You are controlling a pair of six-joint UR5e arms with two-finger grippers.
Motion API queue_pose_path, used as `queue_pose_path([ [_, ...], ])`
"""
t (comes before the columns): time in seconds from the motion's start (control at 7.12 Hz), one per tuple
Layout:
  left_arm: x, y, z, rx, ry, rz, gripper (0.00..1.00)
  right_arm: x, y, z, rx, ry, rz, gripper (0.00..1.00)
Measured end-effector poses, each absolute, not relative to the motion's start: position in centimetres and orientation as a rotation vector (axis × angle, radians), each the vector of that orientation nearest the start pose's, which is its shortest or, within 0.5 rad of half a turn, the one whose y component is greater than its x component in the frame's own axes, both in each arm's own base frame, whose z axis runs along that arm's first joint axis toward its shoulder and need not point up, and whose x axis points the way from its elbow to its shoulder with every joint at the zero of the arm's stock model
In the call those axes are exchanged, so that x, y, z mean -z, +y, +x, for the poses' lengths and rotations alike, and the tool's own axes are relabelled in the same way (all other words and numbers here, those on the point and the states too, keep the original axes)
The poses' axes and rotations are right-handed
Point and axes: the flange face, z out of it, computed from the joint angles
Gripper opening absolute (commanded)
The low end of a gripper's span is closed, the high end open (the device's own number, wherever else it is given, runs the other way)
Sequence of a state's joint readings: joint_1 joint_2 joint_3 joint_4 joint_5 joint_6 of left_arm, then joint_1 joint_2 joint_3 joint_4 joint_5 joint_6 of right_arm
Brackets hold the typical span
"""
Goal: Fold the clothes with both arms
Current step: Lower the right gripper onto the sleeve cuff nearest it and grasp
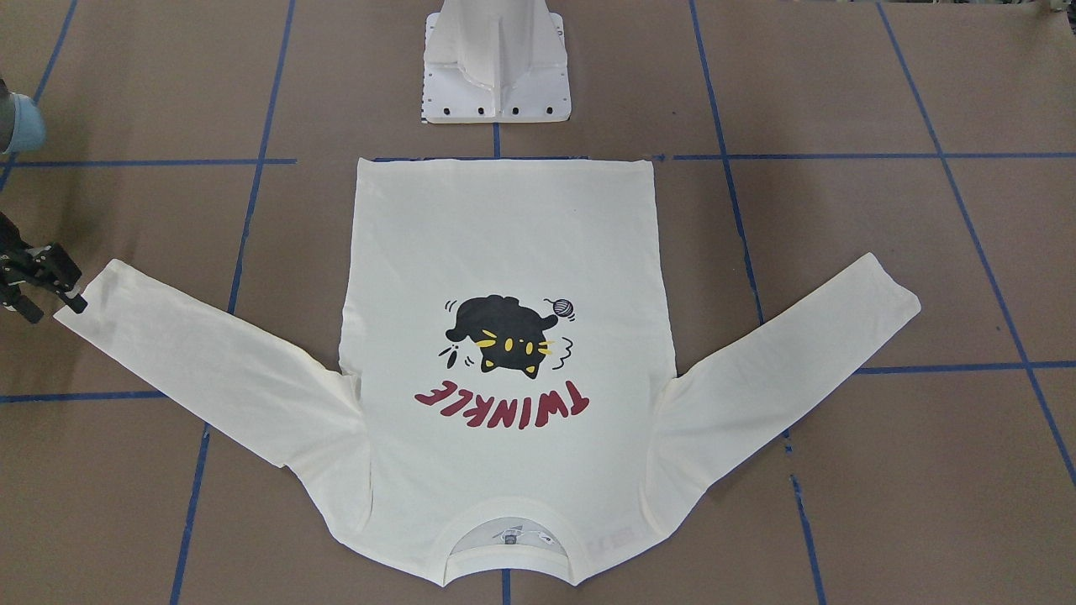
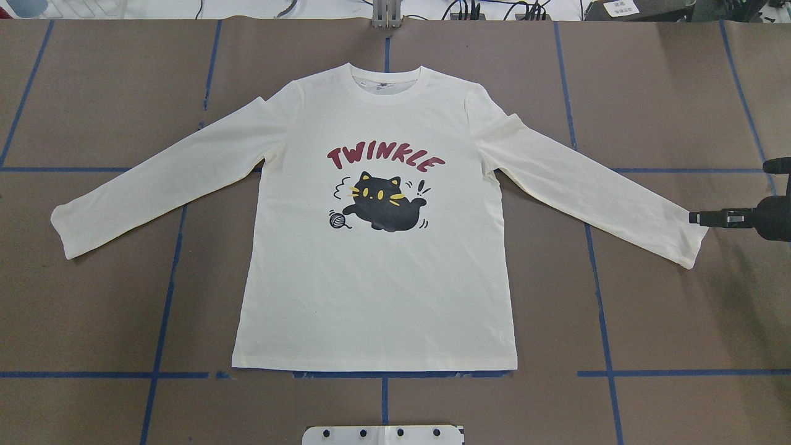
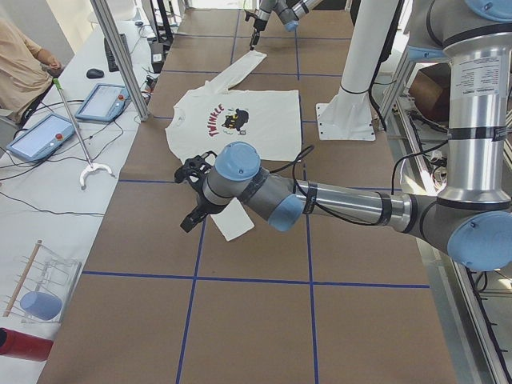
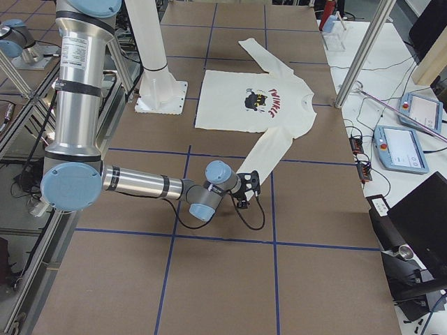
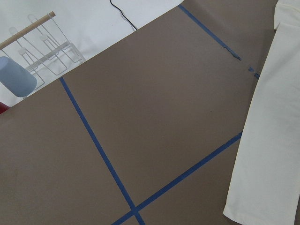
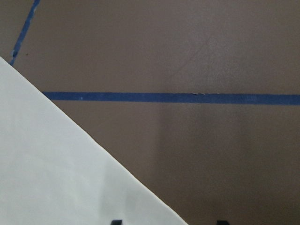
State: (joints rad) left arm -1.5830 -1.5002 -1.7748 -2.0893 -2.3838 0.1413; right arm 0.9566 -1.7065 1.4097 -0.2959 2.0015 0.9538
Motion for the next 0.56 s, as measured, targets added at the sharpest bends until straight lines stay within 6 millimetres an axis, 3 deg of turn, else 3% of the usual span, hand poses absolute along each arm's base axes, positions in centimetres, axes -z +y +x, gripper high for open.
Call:
queue_pose_path([
  [0.14, -52.83, -47.88, -6.68, -0.383, 0.737, 0.676, 1.0, -67.09, -41.77, -18.54, -0.095, -0.953, 0.393, 0.56],
  [0.28, -52.82, -47.88, -6.68, -0.383, 0.737, 0.676, 1.0, -67.45, -41.67, -18.63, -0.094, -0.949, 0.386, 0.24],
  [0.42, -52.84, -47.88, -6.66, -0.383, 0.737, 0.675, 1.0, -67.63, -41.62, -18.63, -0.095, -0.948, 0.383, 0.0],
  [0.56, -52.83, -47.88, -6.66, -0.383, 0.737, 0.675, 1.0, -67.5, -41.63, -18.69, -0.094, -0.951, 0.383, 0.0],
])
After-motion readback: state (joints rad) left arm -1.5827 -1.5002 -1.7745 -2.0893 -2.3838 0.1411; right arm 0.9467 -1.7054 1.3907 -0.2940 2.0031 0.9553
